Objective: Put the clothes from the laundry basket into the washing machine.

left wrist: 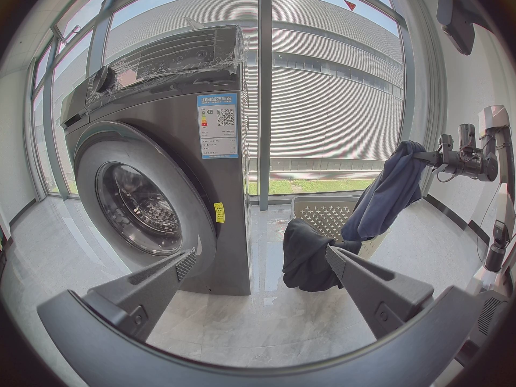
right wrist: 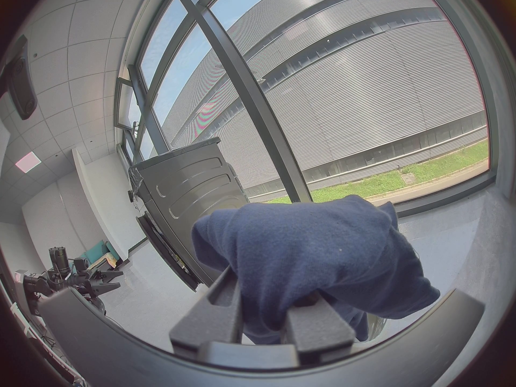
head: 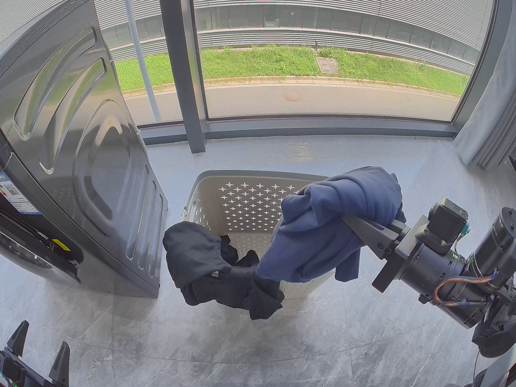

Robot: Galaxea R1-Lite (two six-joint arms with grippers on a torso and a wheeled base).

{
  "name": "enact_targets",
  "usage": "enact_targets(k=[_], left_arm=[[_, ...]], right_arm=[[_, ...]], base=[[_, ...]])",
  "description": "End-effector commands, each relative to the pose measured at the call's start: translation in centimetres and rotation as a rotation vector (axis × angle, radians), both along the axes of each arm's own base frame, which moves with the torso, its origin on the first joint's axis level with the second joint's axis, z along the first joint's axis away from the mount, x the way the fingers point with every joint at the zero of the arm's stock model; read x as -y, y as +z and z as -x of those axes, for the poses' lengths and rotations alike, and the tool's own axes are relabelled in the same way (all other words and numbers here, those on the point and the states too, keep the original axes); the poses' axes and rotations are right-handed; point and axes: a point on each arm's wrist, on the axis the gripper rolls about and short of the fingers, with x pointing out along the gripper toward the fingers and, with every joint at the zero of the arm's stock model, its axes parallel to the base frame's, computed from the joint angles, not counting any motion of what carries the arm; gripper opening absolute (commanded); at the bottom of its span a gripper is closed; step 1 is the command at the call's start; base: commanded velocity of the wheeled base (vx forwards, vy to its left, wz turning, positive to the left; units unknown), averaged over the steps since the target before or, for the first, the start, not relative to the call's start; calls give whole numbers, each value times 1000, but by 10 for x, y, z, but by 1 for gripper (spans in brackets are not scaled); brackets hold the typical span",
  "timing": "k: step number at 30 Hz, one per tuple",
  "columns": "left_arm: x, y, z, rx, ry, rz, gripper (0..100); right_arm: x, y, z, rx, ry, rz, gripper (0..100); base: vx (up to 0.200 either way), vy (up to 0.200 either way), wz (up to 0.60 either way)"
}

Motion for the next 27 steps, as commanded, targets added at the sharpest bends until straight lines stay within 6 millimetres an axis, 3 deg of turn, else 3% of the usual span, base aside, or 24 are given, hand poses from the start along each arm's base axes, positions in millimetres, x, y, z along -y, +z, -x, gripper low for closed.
enact_targets(k=[1, 6, 27], left_arm=[[0, -5, 0, -1, 0, -1, 100], [0, -5, 0, -1, -4, 10, 100], [0, -5, 0, -3, -8, 16, 100]], right_arm=[[-1, 0, -1, 0, -2, -1, 0], [-1, -3, -4, -8, -7, 6, 0], [-5, -7, -5, -22, 0, 18, 0]], base=[[0, 0, 0], [0, 0, 0], [-200, 0, 0]])
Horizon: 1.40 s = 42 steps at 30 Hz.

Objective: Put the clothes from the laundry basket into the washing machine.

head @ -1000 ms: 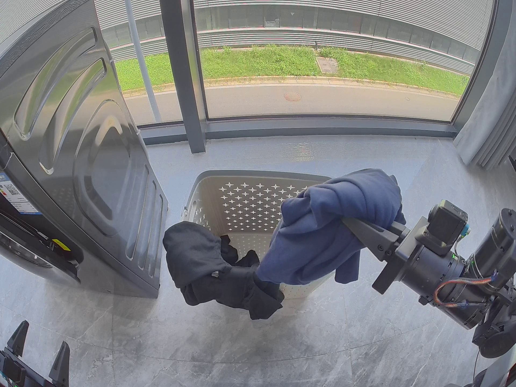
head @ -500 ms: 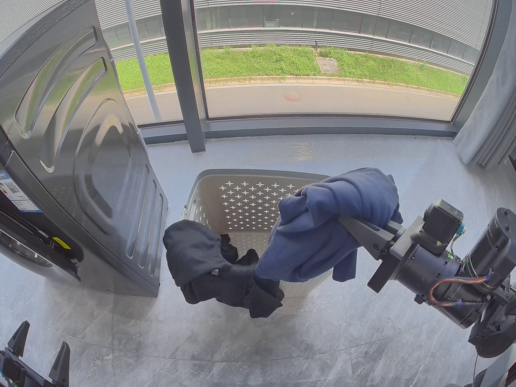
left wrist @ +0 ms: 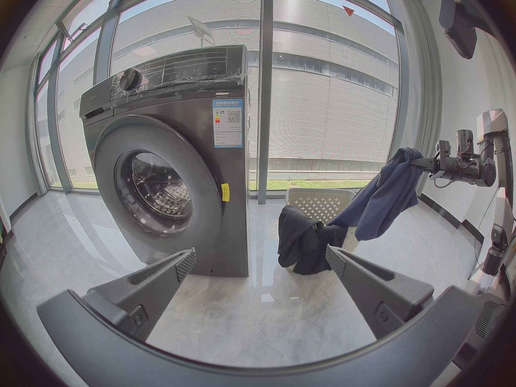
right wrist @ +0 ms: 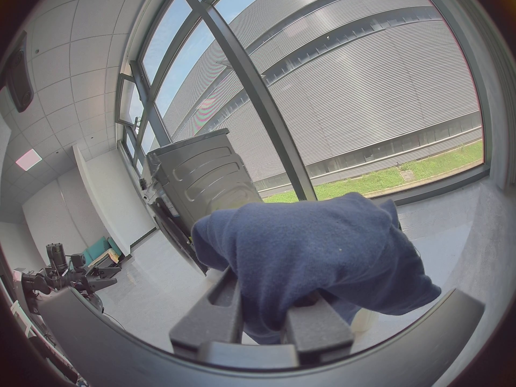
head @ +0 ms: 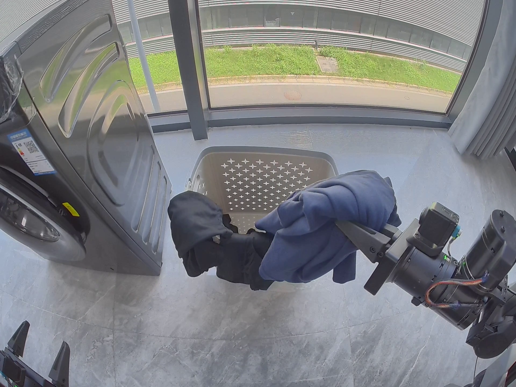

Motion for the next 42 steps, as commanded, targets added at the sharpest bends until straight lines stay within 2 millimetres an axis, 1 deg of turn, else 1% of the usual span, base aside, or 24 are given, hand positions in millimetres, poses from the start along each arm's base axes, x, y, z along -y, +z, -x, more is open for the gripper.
enact_targets(k=[1, 6, 12, 33, 35, 39, 42], left_arm=[[0, -5, 0, -1, 0, 1, 100], [0, -5, 0, -1, 1, -1, 100], [0, -5, 0, -1, 0, -1, 100], [0, -5, 0, -1, 0, -1, 100], [0, -5, 0, -1, 0, -1, 100], [0, -5, 0, -1, 0, -2, 100], [0, -5, 0, -1, 0, -2, 100]], right_arm=[[0, -1, 0, -3, 2, 3, 0], [0, -1, 0, -3, 2, 3, 0], [0, -2, 0, -6, 2, 6, 0], [0, -4, -2, -12, -14, 8, 0], [1, -4, -3, -12, -19, 8, 0], [11, -3, -14, -9, -77, 5, 0], [16, 3, -22, 9, -112, -12, 0]], base=[[-200, 0, 0], [-200, 0, 0], [0, 0, 0], [0, 200, 0], [0, 0, 0], [0, 0, 0], [0, 0, 0]])
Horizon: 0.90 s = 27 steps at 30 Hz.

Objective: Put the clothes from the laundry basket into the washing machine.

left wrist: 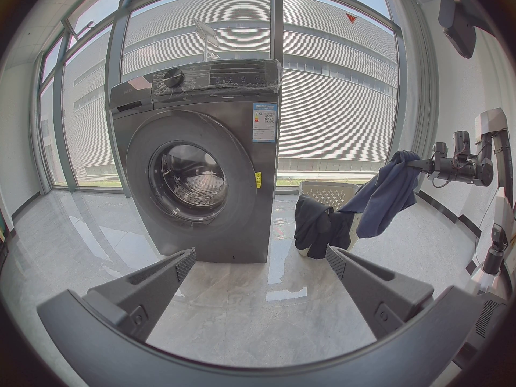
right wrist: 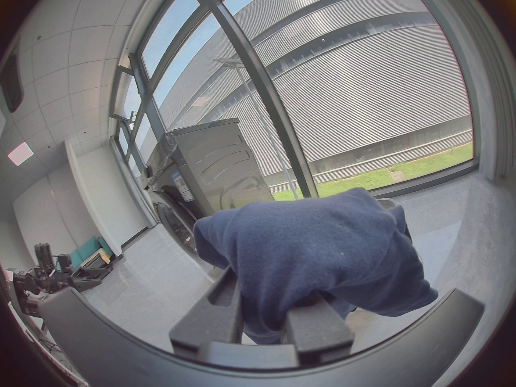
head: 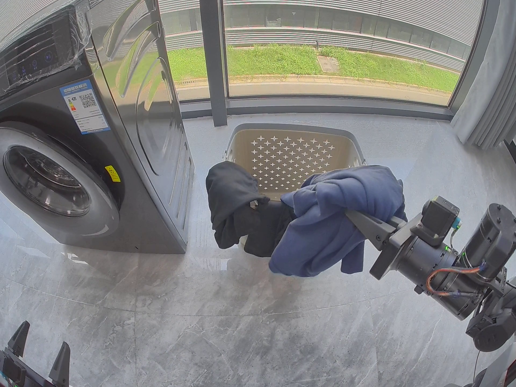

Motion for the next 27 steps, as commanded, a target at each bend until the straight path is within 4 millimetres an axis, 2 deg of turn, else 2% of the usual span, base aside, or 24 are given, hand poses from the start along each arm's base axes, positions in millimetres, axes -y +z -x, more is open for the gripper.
enact_targets(k=[1, 3, 9, 10, 11, 13, 15, 20, 23, 27], left_arm=[[0, -5, 0, -1, 1, -2, 100], [0, -5, 0, -1, 1, 0, 100], [0, -5, 0, 1, 2, -3, 100], [0, -5, 0, 1, 2, -3, 100], [0, -5, 0, 1, 2, -3, 100], [0, -5, 0, -1, 2, 0, 100], [0, -5, 0, 1, 2, -2, 100], [0, -5, 0, -1, 1, -2, 100], [0, -5, 0, 1, 1, -3, 100], [0, -5, 0, 1, 1, -2, 100]], right_arm=[[7, 8, -11, 26, -50, -22, 0], [8, 12, -14, 41, -62, -35, 0], [19, 21, -29, 68, -122, -47, 0], [28, 28, -42, 92, -153, -54, 0], [28, 28, -42, 92, -153, -54, 0], [38, 33, -65, 102, -179, -43, 0], [41, 38, -73, 110, -190, -45, 0], [36, 47, -87, 118, -181, -55, 0], [33, 43, -95, 98, -181, -41, 0], [32, 28, -96, 49, -177, -15, 0]], base=[[0, 0, 0], [0, 0, 0], [0, -200, 0], [0, -200, 0], [0, -200, 0], [0, -200, 0], [0, -200, 0], [0, 0, 0], [0, 0, 0], [0, 0, 0]])
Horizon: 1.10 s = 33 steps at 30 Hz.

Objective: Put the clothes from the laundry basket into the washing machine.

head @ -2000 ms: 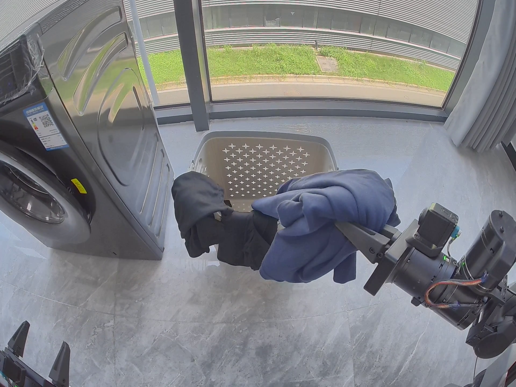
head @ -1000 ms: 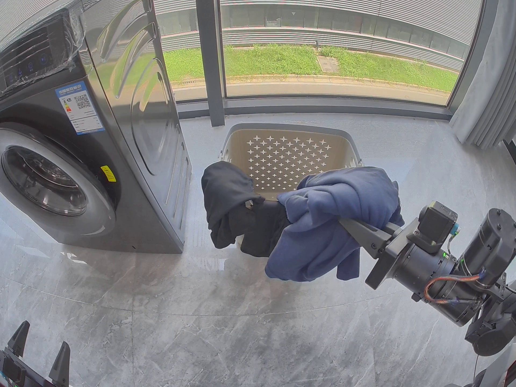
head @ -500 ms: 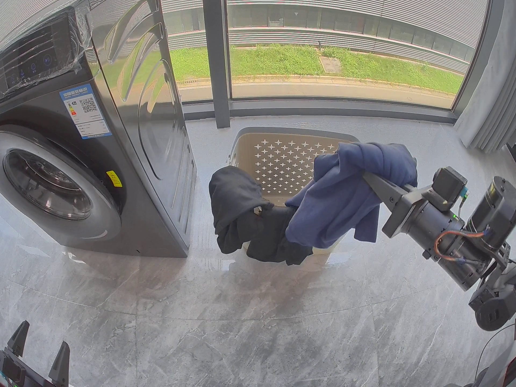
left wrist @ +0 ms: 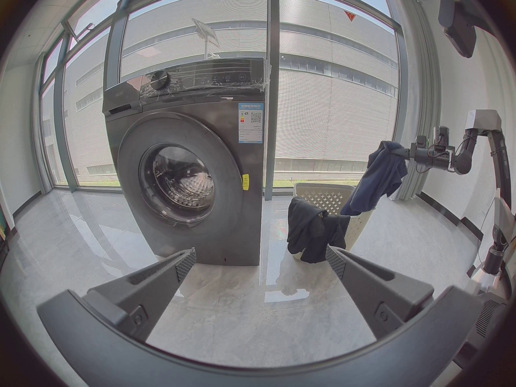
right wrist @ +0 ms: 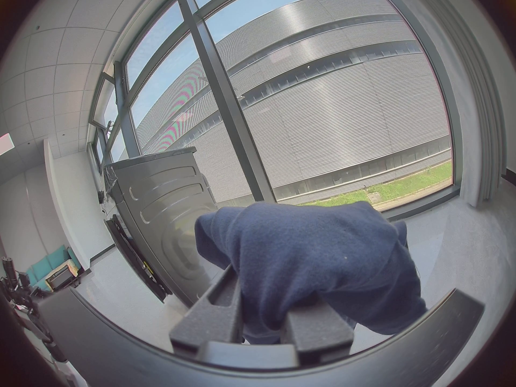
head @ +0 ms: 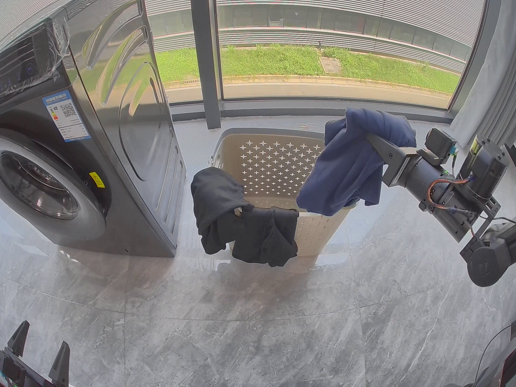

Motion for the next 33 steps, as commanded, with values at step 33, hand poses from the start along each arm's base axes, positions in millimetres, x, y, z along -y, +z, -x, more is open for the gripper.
enact_targets(k=[33], left_arm=[[0, -5, 0, 0, 0, -2, 100]], right_arm=[[-6, -136, -68, -224, -46, 110, 0]], base=[[0, 0, 0]])
